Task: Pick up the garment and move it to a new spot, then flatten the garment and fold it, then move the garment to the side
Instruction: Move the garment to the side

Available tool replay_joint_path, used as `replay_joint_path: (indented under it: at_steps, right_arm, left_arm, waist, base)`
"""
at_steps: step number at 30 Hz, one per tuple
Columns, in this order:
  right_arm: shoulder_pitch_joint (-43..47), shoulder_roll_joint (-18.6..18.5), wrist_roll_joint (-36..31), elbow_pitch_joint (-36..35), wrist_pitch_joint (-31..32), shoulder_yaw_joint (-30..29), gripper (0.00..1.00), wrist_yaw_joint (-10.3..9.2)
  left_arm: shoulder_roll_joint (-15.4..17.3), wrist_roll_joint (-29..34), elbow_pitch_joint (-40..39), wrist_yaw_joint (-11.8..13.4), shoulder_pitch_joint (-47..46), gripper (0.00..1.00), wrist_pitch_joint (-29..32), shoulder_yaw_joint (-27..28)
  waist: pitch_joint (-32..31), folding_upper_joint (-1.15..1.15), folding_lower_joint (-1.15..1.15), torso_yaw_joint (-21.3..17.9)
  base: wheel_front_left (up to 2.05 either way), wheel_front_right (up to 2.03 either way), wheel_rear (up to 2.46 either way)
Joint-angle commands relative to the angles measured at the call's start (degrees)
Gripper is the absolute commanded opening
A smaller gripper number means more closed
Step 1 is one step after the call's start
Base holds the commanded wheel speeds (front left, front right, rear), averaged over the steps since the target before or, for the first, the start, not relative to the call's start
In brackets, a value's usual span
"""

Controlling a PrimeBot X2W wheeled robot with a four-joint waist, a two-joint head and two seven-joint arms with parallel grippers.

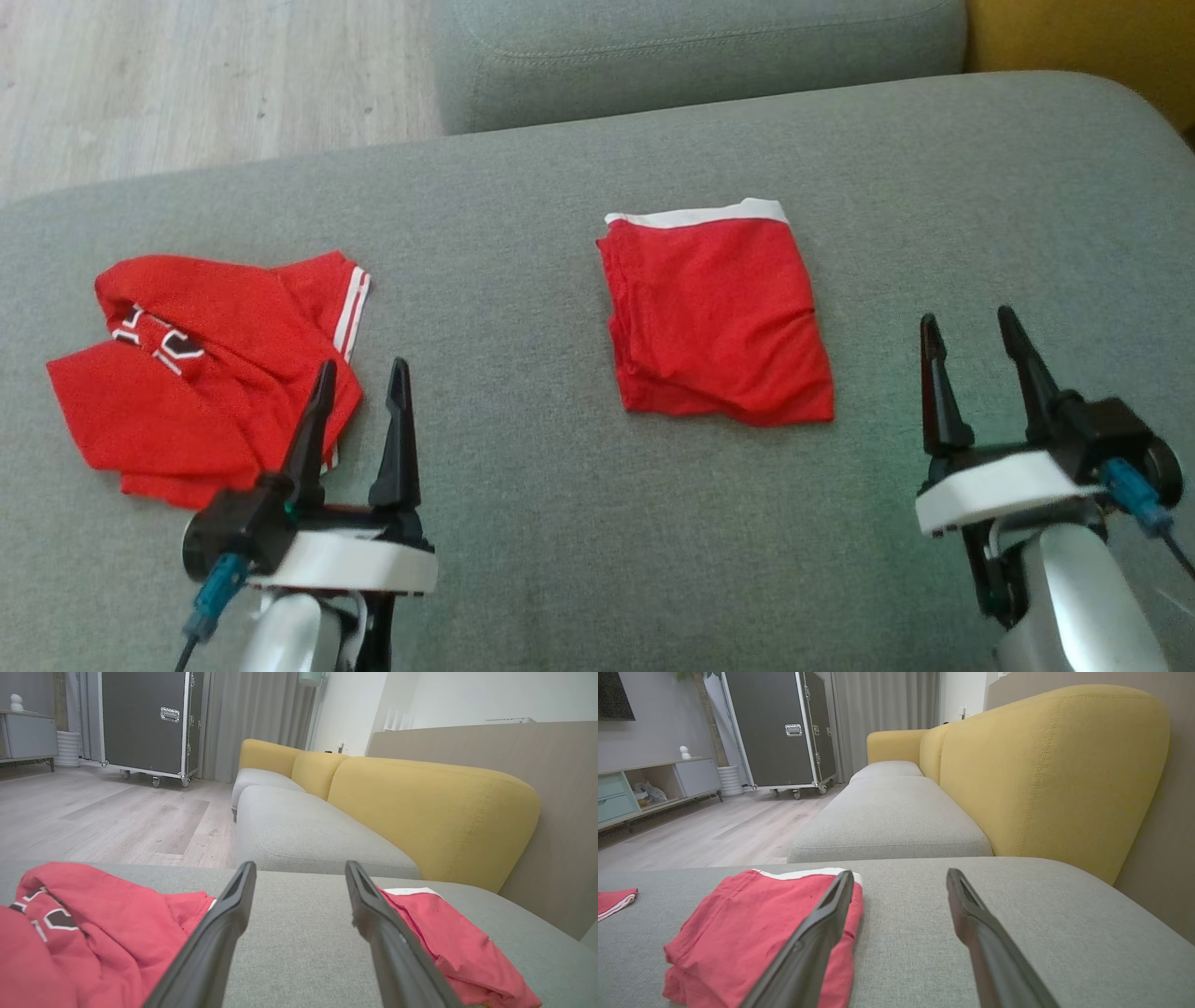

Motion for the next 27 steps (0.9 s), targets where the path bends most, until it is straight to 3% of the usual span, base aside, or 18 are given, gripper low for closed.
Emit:
replay_joint_path:
  at_steps: [1, 14, 19, 27]
  right_arm:
    - [-1.16, 0.15, 0.49, -2.76, -0.62, 1.72, 1.00, -0.05]
    - [-1.91, 0.15, -0.40, -1.70, -0.35, 2.06, 1.00, -0.05]
    - [-6.51, 0.15, 0.10, 3.12, 2.55, 2.18, 1.00, -0.05]
    - [-15.01, 0.15, 5.88, 16.40, 8.79, 1.64, 1.00, -0.05]
  left_arm:
    - [0.44, -0.12, -1.68, 0.21, -0.68, 1.00, -0.55, 2.49]
    - [0.44, 0.38, -2.11, 0.03, -1.15, 1.00, -0.55, 2.06]
    - [0.44, 0.65, -2.00, -0.21, -2.58, 1.00, -0.55, 1.26]
    - [0.44, 0.41, -1.14, -0.66, -5.51, 1.00, -0.55, -0.77]
  waist:
    - [-0.24, 0.00, 0.01, -0.23]
    - [1.48, 0.00, 0.01, 1.34]
    - [4.39, 0.00, 0.01, 3.05]
    - [8.28, 0.00, 0.01, 6.94]
  base:
    - [0.00, 0.00, 0.00]
    - [0.00, 0.00, 0.00]
    - [0.00, 0.00, 0.00]
    - [0.00, 0.00, 0.00]
